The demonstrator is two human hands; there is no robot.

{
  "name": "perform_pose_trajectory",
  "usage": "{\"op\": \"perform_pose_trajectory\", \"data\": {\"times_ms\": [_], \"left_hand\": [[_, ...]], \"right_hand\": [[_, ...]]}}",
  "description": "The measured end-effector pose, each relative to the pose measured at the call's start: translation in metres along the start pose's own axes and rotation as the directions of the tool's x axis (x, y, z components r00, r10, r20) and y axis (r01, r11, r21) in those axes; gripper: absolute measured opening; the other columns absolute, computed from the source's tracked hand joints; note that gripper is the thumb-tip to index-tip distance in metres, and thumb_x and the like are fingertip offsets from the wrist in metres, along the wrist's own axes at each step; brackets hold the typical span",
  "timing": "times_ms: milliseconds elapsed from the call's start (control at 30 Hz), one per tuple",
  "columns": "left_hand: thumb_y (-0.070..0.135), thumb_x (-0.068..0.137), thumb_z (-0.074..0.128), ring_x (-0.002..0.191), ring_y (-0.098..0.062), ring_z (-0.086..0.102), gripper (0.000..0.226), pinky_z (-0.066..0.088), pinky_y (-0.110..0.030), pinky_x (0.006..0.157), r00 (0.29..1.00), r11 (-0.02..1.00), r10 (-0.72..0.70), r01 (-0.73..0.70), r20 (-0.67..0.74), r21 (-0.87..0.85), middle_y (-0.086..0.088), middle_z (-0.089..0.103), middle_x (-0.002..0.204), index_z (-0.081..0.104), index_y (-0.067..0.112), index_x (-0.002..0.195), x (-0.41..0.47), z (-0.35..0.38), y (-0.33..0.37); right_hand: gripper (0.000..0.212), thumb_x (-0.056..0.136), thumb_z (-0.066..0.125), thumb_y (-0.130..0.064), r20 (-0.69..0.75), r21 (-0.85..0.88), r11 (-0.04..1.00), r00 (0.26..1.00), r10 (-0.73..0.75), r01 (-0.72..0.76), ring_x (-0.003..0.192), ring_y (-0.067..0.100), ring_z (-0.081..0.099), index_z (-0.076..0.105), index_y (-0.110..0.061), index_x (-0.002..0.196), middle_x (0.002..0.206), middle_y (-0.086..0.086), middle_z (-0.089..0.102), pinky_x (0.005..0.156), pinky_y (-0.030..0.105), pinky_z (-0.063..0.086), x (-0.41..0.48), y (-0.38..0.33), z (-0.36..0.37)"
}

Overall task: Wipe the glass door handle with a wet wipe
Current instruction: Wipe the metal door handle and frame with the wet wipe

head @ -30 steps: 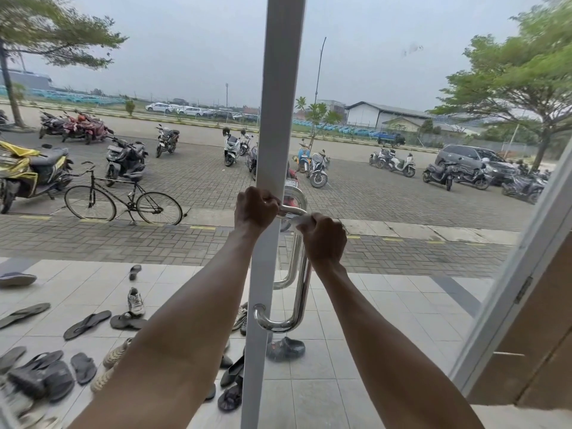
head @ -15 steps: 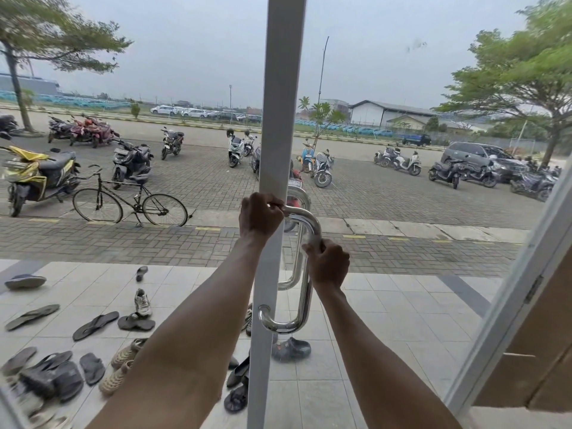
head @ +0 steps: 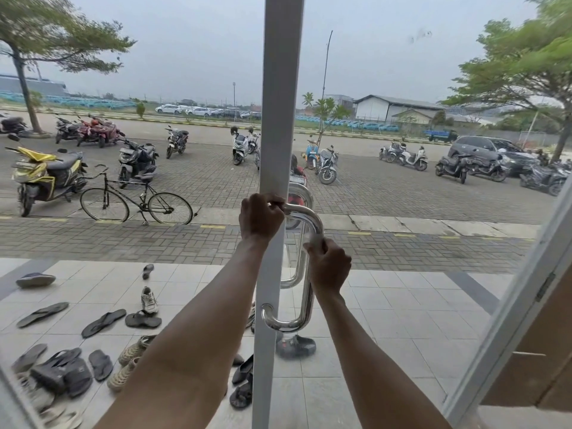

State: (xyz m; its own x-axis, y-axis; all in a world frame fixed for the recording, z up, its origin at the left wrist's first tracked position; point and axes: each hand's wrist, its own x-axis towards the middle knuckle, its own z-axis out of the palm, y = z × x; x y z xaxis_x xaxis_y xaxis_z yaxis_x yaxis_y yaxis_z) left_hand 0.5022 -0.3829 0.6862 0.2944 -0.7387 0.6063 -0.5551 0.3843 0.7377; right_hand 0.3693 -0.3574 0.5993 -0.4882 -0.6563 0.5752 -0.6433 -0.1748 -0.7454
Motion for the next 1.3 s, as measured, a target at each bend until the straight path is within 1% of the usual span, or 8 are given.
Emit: {"op": "perform_pose_trajectory", "data": {"times_ms": [267, 433, 567, 700, 967, 1100, 1200, 1300], "left_hand": [[0.017, 0.070, 0.049, 0.093, -0.018, 0.071, 0.035, 0.057, -0.031, 0.083, 1.000, 1.000, -0.004, 0.004, 0.015, -0.010, 0.003, 0.077, 0.088, 0.079, 0.025, 0.087, 0.000, 0.002, -0.001], [0.018, 0.069, 0.049, 0.094, -0.019, 0.071, 0.036, 0.057, -0.033, 0.084, 1.000, 1.000, -0.004, 0.004, 0.013, -0.024, 0.003, 0.077, 0.088, 0.079, 0.025, 0.087, 0.001, 0.003, -0.004], [0.017, 0.071, 0.049, 0.095, -0.020, 0.071, 0.035, 0.057, -0.033, 0.082, 1.000, 1.000, -0.002, 0.002, 0.002, -0.015, 0.003, 0.077, 0.090, 0.079, 0.025, 0.087, 0.000, 0.005, -0.005], [0.019, 0.068, 0.047, 0.093, -0.020, 0.071, 0.038, 0.057, -0.031, 0.079, 1.000, 1.000, 0.003, -0.003, -0.002, -0.020, 0.001, 0.077, 0.090, 0.079, 0.026, 0.087, 0.000, 0.004, -0.005], [0.019, 0.070, 0.046, 0.096, -0.021, 0.071, 0.039, 0.057, -0.033, 0.081, 0.999, 0.999, 0.034, -0.034, -0.001, 0.002, 0.003, 0.077, 0.092, 0.079, 0.025, 0.090, -0.003, 0.002, -0.004], [0.012, 0.074, 0.050, 0.095, -0.020, 0.072, 0.035, 0.059, -0.033, 0.081, 0.994, 0.994, 0.110, -0.110, -0.004, -0.028, 0.003, 0.077, 0.095, 0.078, 0.019, 0.094, -0.007, 0.001, -0.008], [0.017, 0.077, 0.053, 0.095, -0.017, 0.072, 0.032, 0.060, -0.034, 0.081, 0.986, 0.984, 0.164, -0.163, 0.007, -0.066, 0.003, 0.076, 0.100, 0.076, 0.016, 0.099, -0.011, 0.002, -0.016], [0.019, 0.082, 0.062, 0.092, -0.013, 0.073, 0.024, 0.059, -0.027, 0.081, 0.971, 0.969, 0.240, -0.240, -0.010, -0.062, 0.001, 0.076, 0.102, 0.076, 0.013, 0.100, -0.016, 0.001, -0.014]], "right_hand": [[0.030, 0.081, 0.066, -0.043, 0.100, -0.023, 0.995, 0.990, 0.099, -0.097, 0.076, 0.033, 0.068, 0.074, -0.014, 0.080, 0.078, 0.011, 0.073, 0.060, 0.030, 0.043, -0.024, 0.023, 0.004], [0.026, 0.082, 0.069, -0.040, -0.023, 0.025, 0.999, 0.999, 0.040, -0.040, 0.065, 0.027, 0.068, 0.074, -0.015, 0.076, 0.070, 0.007, 0.073, 0.056, 0.023, 0.033, -0.006, -0.001, -0.001], [0.022, 0.081, 0.069, -0.036, -0.068, 0.051, 0.998, 0.998, -0.018, 0.021, 0.059, 0.024, 0.067, 0.073, -0.014, 0.076, 0.067, 0.007, 0.072, 0.054, 0.022, 0.037, 0.006, -0.012, -0.003], [0.029, 0.076, 0.075, -0.040, 0.000, -0.035, 0.999, 1.000, -0.015, 0.015, 0.067, 0.027, 0.070, 0.074, -0.013, 0.086, 0.075, 0.008, 0.074, 0.059, 0.030, 0.052, -0.005, 0.007, 0.002], [0.031, 0.085, 0.062, -0.040, 0.149, -0.054, 0.993, 0.983, 0.108, -0.100, 0.077, 0.037, 0.066, 0.074, -0.012, 0.079, 0.078, 0.015, 0.072, 0.064, 0.034, 0.047, -0.026, 0.027, 0.005], [0.033, 0.082, 0.065, -0.044, 0.084, -0.036, 0.999, 0.996, 0.032, -0.029, 0.067, 0.031, 0.067, 0.074, -0.013, 0.077, 0.071, 0.010, 0.072, 0.059, 0.031, 0.047, -0.013, 0.015, 0.001], [0.026, 0.083, 0.070, -0.036, -0.036, 0.026, 0.999, 0.999, -0.040, 0.041, 0.055, 0.024, 0.064, 0.070, -0.014, 0.071, 0.062, 0.007, 0.070, 0.051, 0.024, 0.038, -0.001, -0.001, -0.003], [0.022, 0.081, 0.074, -0.033, -0.045, 0.026, 0.997, 0.997, -0.067, 0.068, 0.054, 0.023, 0.064, 0.071, -0.012, 0.072, 0.062, 0.006, 0.070, 0.053, 0.021, 0.034, 0.003, -0.008, -0.006]]}}
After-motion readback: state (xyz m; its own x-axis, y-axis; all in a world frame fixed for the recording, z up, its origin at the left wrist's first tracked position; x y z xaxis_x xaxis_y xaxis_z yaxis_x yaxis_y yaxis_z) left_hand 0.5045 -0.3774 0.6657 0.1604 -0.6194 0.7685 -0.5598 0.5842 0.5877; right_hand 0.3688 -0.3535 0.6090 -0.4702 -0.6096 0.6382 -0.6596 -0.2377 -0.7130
